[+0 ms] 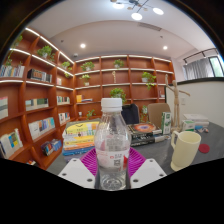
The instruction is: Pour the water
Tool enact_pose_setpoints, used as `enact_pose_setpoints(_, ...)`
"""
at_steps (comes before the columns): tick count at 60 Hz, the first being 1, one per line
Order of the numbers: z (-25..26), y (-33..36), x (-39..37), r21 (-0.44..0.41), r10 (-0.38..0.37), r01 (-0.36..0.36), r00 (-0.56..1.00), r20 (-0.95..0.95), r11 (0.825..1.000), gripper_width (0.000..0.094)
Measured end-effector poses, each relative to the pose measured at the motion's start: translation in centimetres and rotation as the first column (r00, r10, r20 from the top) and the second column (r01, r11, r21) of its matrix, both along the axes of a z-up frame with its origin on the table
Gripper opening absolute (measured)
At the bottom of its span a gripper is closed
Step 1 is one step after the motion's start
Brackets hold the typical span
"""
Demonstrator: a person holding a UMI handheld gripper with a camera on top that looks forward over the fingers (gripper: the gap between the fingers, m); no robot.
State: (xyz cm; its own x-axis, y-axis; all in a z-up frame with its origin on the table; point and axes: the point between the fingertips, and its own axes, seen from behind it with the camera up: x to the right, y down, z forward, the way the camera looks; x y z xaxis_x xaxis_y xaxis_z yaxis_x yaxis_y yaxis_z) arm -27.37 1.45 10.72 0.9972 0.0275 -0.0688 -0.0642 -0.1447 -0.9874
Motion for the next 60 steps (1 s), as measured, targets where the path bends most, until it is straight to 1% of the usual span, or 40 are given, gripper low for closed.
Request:
enact_pose_setpoints(4, 0.4, -0.3, 0.0, -0.01, -0.001, 0.0, 0.995, -0.1, 1.0, 0.038)
enact_pose_setpoints(7, 0.4, -0.1, 0.2, -0.007, 0.007, -0.009, 0.974, -0.225, 1.0, 0.0379)
enact_pose_setpoints(11, 1.0, -0.2, 0.4, -0.016, 0.002, -0.009, 0.918, -0.395, 1.0, 0.0381)
enact_pose_setpoints(14, 1.2, 0.3, 1.3, -0.006, -0.012, 0.01, 0.857, -0.516, 1.0, 0.0379)
enact_pose_setpoints(16, 1.9, 0.0, 1.8, -0.007, -0.022, 0.022, 0.802, -0.597, 1.0, 0.038)
enact_pose_setpoints(20, 2.9, 0.6, 3.1, 0.021, -0.015, 0.046, 0.66, -0.751, 0.999, 0.0381)
enact_pose_setpoints(21, 4.1, 0.0, 3.1, 0.018, -0.02, 0.056, 0.615, -0.789, 0.998, 0.038)
enact_pose_setpoints(24, 5.1, 0.9, 4.5, 0.057, 0.009, 0.084, 0.485, -0.874, 0.995, 0.038)
enact_pose_setpoints(28, 7.1, 1.3, 6.4, 0.081, 0.042, 0.121, 0.295, -0.954, 0.989, 0.038)
enact_pose_setpoints(36, 9.9, 2.6, 9.7, 0.078, 0.082, 0.179, -0.011, -0.997, 0.981, 0.038)
enact_pose_setpoints(46, 11.9, 3.4, 12.8, 0.067, 0.144, 0.231, -0.336, -0.931, 0.971, 0.0379)
enact_pose_setpoints(51, 11.5, 3.8, 14.3, 0.048, 0.169, 0.265, -0.457, -0.873, 0.963, 0.0378)
enact_pose_setpoints(54, 11.2, 3.6, 14.9, 0.033, 0.172, 0.267, -0.517, -0.838, 0.963, 0.0379)
enact_pose_setpoints(58, 10.3, 3.9, 15.8, 0.01, 0.173, 0.281, -0.563, -0.808, 0.96, 0.0379)
enact_pose_setpoints(60, 10.2, 3.8, 16.1, 0.012, 0.179, 0.285, -0.569, -0.802, 0.958, 0.0378)
